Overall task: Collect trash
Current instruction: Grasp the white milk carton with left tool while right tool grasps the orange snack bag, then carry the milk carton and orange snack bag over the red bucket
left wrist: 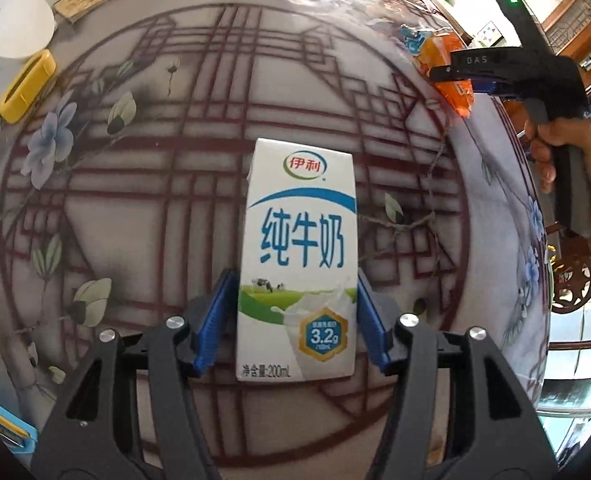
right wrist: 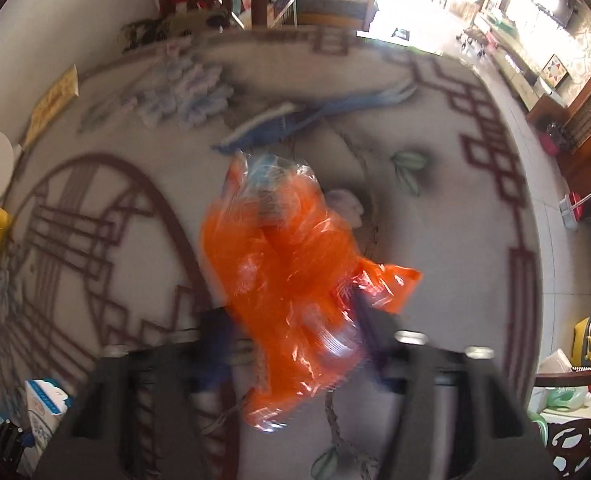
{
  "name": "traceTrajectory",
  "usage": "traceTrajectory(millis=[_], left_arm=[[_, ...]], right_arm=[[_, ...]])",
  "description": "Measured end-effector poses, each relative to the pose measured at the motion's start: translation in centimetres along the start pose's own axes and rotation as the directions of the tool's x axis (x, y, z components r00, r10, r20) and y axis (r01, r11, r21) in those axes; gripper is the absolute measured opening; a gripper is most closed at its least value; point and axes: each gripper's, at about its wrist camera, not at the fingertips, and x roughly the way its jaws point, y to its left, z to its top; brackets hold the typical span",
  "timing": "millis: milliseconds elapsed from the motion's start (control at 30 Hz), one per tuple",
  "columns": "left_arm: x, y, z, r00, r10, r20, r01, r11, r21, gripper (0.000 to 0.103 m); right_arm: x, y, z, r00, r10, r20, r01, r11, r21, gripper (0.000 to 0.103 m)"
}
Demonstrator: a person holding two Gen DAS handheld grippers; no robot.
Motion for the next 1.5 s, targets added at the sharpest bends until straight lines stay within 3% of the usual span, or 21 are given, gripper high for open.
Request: traceTrajectory(millis=[67, 233, 300, 567, 767, 1233, 1500], left_arm=[[-0.1, 0.1, 0.2, 1.000, 0.000, 0.007, 0.000, 1.000, -0.013, 0.061], [0.0, -0.1, 0.7, 1.000, 0.004, 0.024, -0.004, 1.000, -0.006, 0.061], [-0.2, -0.2, 0.9, 0.999, 0.006, 0.033, -0.007, 1.000, 0.003, 0.054], [-2.2, -0.6, 0.5, 0.997, -0.007, 0.073, 0.007, 1.000, 0.007, 0.053], [-4.3, -1.9, -0.7, 0.994, -0.030, 0.105, 0.026, 0.999, 0.034, 0.053], [-6.3, -3.7, -3.8, 0.992, -0.064, 0.109, 0.053, 0.993, 0.102, 0.053], [-4.7, -4.6, -4.7, 0.996, -0.048, 0.070, 0.037, 0.989, 0.146, 0.053]], right_arm=[[-0.6, -0.3, -0.4, 1.000, 0.019, 0.011, -0.019, 1.000, 0.005, 0.038], [-4.0, -0.4, -2.9, 0.994, 0.105, 0.026, -0.106, 0.994, 0.028, 0.037], [-5.8, 0.1, -4.5, 0.992, 0.124, 0.036, -0.124, 0.992, 0.018, 0.037], [-12.4, 2.3, -12.5, 0.983, 0.175, 0.058, -0.178, 0.983, 0.053, 0.037], [-14.7, 3.4, -17.3, 0.975, 0.219, 0.040, -0.222, 0.968, 0.119, 0.037], [-17.6, 4.6, -22.8, 0.973, 0.224, 0.048, -0.229, 0.956, 0.184, 0.037], [-15.5, 4.8, -26.0, 0.979, 0.199, -0.052, -0.183, 0.958, 0.221, 0.038]])
